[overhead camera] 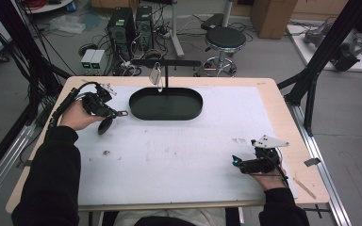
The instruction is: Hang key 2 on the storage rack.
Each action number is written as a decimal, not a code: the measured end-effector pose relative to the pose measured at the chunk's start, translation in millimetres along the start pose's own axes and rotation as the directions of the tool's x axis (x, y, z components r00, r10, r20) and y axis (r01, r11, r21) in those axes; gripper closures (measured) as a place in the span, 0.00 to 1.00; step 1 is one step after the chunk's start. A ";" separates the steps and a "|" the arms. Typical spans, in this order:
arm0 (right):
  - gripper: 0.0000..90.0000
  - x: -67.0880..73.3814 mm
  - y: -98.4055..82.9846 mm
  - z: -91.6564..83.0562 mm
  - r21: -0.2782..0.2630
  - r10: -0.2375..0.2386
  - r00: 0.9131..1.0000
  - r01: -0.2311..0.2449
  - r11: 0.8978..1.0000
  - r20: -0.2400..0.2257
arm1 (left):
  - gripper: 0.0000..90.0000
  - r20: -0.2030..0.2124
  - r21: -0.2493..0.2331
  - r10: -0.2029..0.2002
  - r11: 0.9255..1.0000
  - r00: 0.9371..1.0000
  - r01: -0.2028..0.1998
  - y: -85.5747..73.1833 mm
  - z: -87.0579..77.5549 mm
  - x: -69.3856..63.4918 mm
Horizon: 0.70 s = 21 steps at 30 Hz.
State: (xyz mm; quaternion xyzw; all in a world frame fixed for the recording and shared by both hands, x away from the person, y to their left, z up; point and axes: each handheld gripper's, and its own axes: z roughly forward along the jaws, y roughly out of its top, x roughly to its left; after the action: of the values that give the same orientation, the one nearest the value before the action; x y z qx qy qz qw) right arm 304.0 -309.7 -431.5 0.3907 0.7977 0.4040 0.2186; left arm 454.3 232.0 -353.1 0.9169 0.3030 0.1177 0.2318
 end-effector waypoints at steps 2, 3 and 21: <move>0.01 0.1 0.1 0.1 0.000 0.000 1.000 0.000 1.000 0.001 | 0.96 0.000 -0.008 0.006 1.000 1.000 -0.006 1.0 -5.2 0.0; 0.01 0.2 0.2 0.2 0.000 -0.001 1.000 0.001 1.000 0.000 | 0.96 0.001 -0.011 0.011 1.000 1.000 -0.011 1.4 -7.5 0.3; 0.01 0.6 0.7 0.1 -0.003 -0.003 1.000 0.003 1.000 0.007 | 0.95 -0.059 -0.066 0.022 0.998 0.998 -0.026 18.2 -45.5 8.5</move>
State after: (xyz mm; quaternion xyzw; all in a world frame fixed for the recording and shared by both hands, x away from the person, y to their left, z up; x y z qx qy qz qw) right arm 304.0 -308.9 -431.1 0.3909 0.7968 0.4035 0.2226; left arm 453.8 240.3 -304.0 0.9084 0.2945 0.1570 0.2518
